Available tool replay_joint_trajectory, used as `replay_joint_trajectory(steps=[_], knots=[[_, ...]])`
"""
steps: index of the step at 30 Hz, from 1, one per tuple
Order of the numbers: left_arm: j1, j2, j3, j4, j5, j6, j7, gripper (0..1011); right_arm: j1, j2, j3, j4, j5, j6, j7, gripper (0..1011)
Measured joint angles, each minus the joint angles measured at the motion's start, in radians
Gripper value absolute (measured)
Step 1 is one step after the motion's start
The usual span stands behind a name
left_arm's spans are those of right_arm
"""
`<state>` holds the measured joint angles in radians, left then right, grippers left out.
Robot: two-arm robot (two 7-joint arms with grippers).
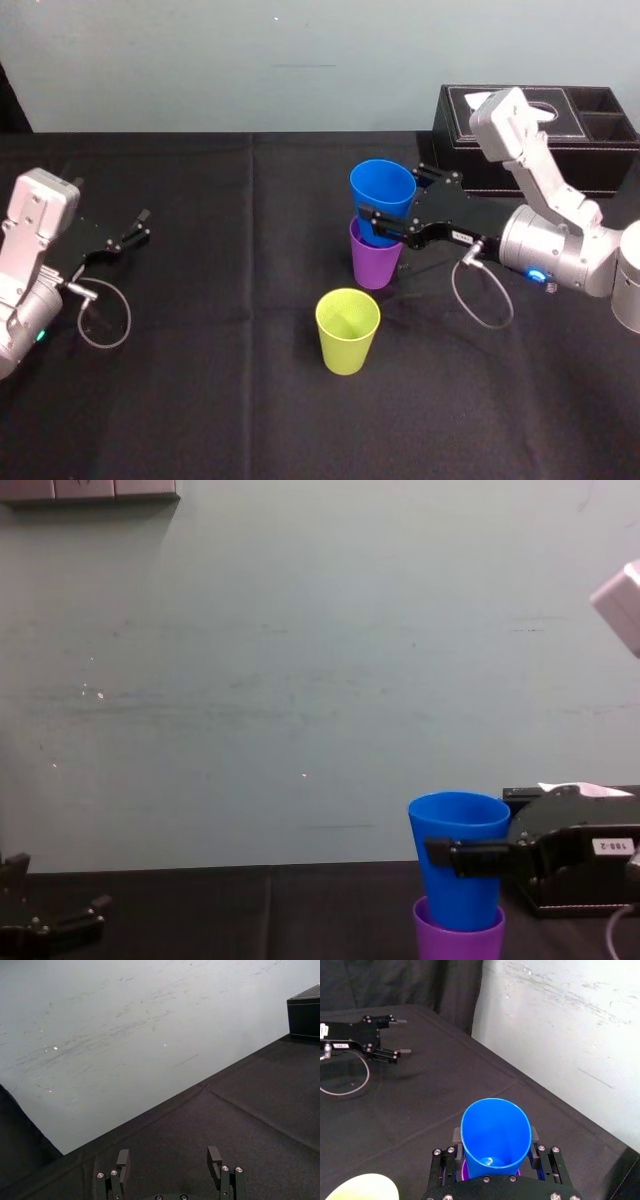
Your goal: Stack the three plastic cups sequentially using one hand.
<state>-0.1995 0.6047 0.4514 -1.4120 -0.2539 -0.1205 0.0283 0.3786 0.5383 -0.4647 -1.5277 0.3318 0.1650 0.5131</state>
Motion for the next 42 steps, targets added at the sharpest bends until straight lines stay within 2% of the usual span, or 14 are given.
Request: replay_joint_trajectory(steps=[13,29,38,39,42], knots=[[0.000,0.000,0.000,0.000,0.000,0.000,0.000,1011,-0.006,-0.019,0.005,0.054,0.003,-0.034,0.013,726],[0.000,0.000,0.000,0.000,0.000,0.000,0.000,1011,-0.005,-0.018,0.004,0.051,0.004,-0.031,0.012,729],[0.000,0.000,0.000,0.000,0.000,0.000,0.000,1011,-0.004,-0.018,0.004,0.050,0.003,-0.030,0.012,927],[0.000,0.000,0.000,0.000,0.000,0.000,0.000,1012,-0.004,-0.018,0.004,0.050,0.003,-0.030,0.012,978],[0.000,0.000,0.000,0.000,0.000,0.000,0.000,1011,-0.004,-0.017,0.004,0.050,0.002,-0.030,0.011,1003]])
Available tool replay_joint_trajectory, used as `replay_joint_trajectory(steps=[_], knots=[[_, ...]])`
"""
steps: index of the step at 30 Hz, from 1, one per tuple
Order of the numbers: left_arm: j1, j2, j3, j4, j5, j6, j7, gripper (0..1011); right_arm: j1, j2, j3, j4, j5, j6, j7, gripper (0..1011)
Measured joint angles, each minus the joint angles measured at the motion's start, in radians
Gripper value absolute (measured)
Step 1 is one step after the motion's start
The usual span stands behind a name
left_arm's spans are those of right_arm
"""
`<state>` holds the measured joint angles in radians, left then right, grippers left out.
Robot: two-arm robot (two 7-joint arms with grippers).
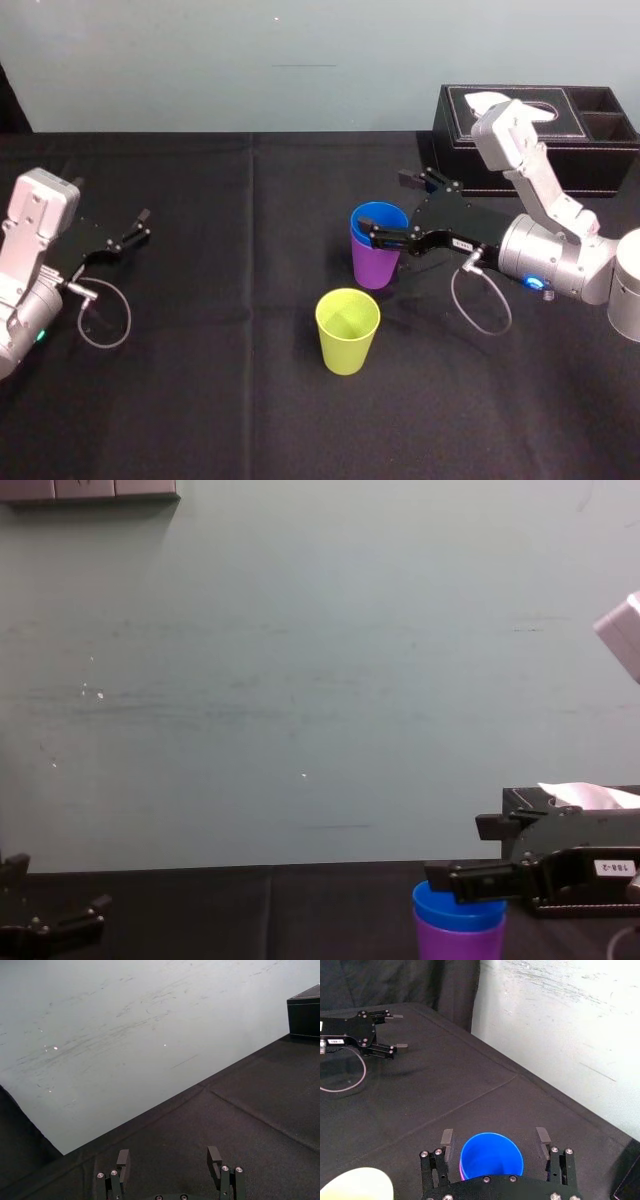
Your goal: Stack the three plastic cups sequentially using one hand.
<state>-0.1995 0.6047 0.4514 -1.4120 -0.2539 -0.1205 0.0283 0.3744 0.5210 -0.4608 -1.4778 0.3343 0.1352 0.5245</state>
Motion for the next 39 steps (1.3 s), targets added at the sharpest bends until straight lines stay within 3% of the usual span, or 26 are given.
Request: replay_joint_trajectory(steps=[19,24,33,39], knots=[[0.000,0.000,0.000,0.000,0.000,0.000,0.000,1011,-0.006,0.006,0.002,-0.008,0.000,-0.003,-0.001,1003],[0.000,0.000,0.000,0.000,0.000,0.000,0.000,1011,-0.043,0.037,0.023,-0.055,0.016,-0.012,0.007,1003],[0.000,0.000,0.000,0.000,0.000,0.000,0.000,1011,-0.148,0.120,0.074,-0.154,0.102,-0.033,0.057,1003],[0.000,0.000,0.000,0.000,0.000,0.000,0.000,1011,-0.220,0.170,0.087,-0.202,0.143,-0.052,0.076,1002]])
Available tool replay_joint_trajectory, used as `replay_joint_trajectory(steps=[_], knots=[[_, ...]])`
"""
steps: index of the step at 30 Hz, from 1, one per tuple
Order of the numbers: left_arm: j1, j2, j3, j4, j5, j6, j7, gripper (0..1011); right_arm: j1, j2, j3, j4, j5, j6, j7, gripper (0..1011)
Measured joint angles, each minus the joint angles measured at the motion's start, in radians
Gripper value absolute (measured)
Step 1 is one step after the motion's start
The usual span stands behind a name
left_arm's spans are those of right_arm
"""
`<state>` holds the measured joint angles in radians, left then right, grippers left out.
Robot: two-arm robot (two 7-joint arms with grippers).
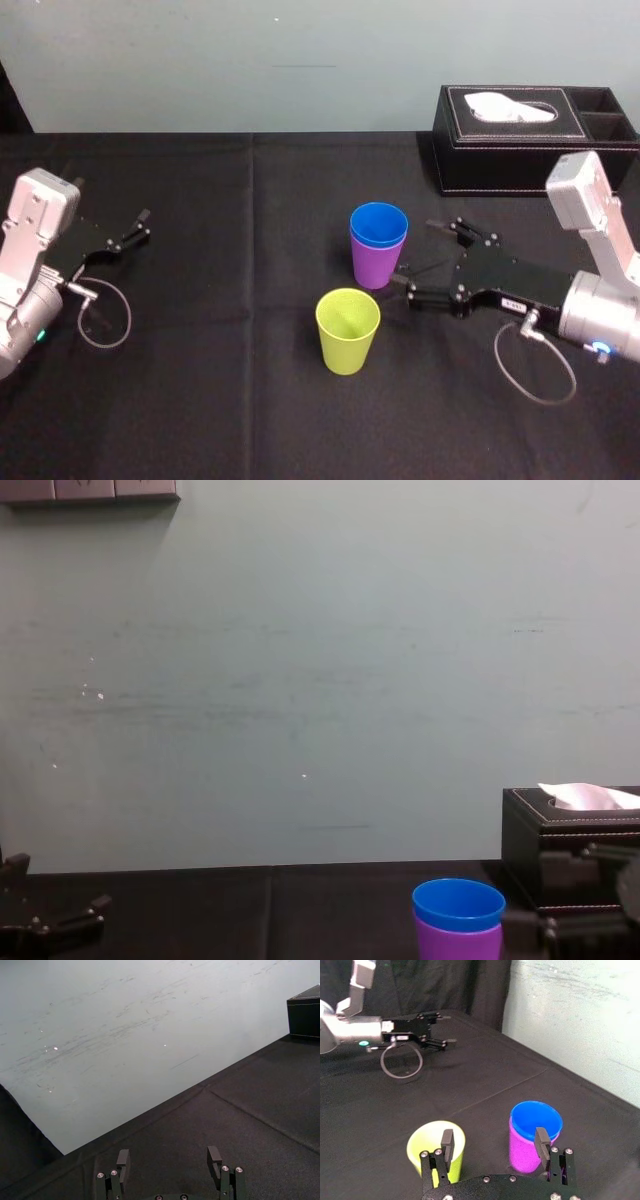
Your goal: Stack the three plastic cups sequentially using one hand.
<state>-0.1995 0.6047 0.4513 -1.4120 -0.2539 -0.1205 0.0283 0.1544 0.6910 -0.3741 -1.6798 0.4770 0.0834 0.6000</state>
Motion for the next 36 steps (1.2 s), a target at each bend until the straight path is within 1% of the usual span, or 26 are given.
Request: replay_joint_trajectory(steps=[3,4,5,11,14,19,24,36], knots=[[0.000,0.000,0.000,0.000,0.000,0.000,0.000,1011,-0.032,0.019,0.001,-0.015,0.011,-0.012,0.005,1003],[0.000,0.000,0.000,0.000,0.000,0.000,0.000,1011,-0.032,0.019,0.001,-0.015,0.011,-0.012,0.005,1003],[0.000,0.000,0.000,0.000,0.000,0.000,0.000,1011,-0.052,0.030,0.000,-0.022,0.016,-0.019,0.006,1003],[0.000,0.000,0.000,0.000,0.000,0.000,0.000,1011,-0.085,0.045,-0.012,-0.025,0.016,-0.033,0.009,1003],[0.000,0.000,0.000,0.000,0.000,0.000,0.000,1011,-0.092,0.048,-0.026,-0.022,0.010,-0.039,0.016,1003],[0.000,0.000,0.000,0.000,0.000,0.000,0.000,1011,-0.088,0.043,-0.044,-0.009,-0.001,-0.041,0.022,1003],[0.000,0.000,0.000,0.000,0.000,0.000,0.000,1011,-0.069,0.027,-0.070,0.017,-0.017,-0.037,0.028,1003],[0.000,0.000,0.000,0.000,0.000,0.000,0.000,1011,-0.025,-0.009,-0.106,0.057,-0.038,-0.026,0.034,1003]])
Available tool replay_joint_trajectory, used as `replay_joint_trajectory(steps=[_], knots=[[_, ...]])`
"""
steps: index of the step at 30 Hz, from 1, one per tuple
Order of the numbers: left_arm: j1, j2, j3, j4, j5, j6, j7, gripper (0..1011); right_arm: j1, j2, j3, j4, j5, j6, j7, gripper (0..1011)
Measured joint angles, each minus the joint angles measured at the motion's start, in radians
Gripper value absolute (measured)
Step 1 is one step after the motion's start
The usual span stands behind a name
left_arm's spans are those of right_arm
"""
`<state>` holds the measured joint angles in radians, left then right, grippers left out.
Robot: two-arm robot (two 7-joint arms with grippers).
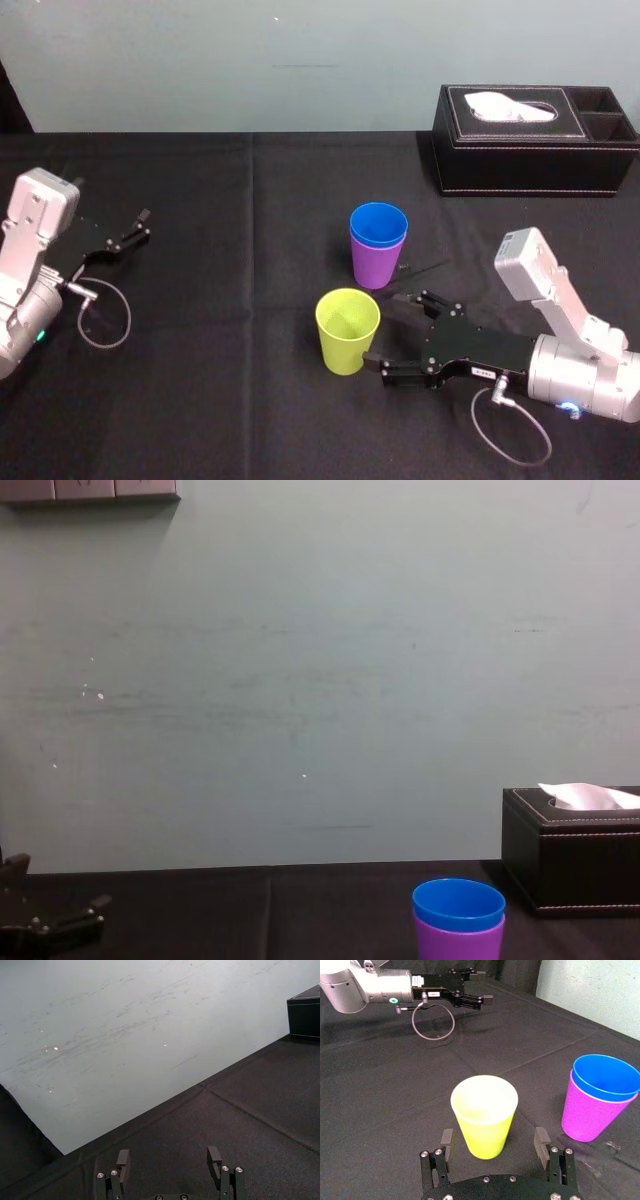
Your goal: Stack the three plastic cups sequentially using one hand.
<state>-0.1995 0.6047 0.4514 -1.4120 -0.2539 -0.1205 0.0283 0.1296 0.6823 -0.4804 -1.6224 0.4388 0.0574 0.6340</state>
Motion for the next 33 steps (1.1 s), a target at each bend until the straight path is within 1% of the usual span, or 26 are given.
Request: replay_joint_trajectory(steps=[9,15,16,21,33], knots=[[0.000,0.000,0.000,0.000,0.000,0.000,0.000,1011,0.032,-0.024,-0.022,0.027,-0.008,0.007,0.004,1002],[0.000,0.000,0.000,0.000,0.000,0.000,0.000,1011,0.060,-0.052,-0.038,0.060,-0.008,0.010,0.009,1003],[0.000,0.000,0.000,0.000,0.000,0.000,0.000,1011,0.060,-0.052,-0.038,0.060,-0.008,0.010,0.009,1003],[0.000,0.000,0.000,0.000,0.000,0.000,0.000,1011,0.088,-0.074,-0.057,0.083,-0.012,0.018,0.012,1003],[0.000,0.000,0.000,0.000,0.000,0.000,0.000,1011,0.118,-0.097,-0.082,0.108,-0.015,0.030,0.019,1003]])
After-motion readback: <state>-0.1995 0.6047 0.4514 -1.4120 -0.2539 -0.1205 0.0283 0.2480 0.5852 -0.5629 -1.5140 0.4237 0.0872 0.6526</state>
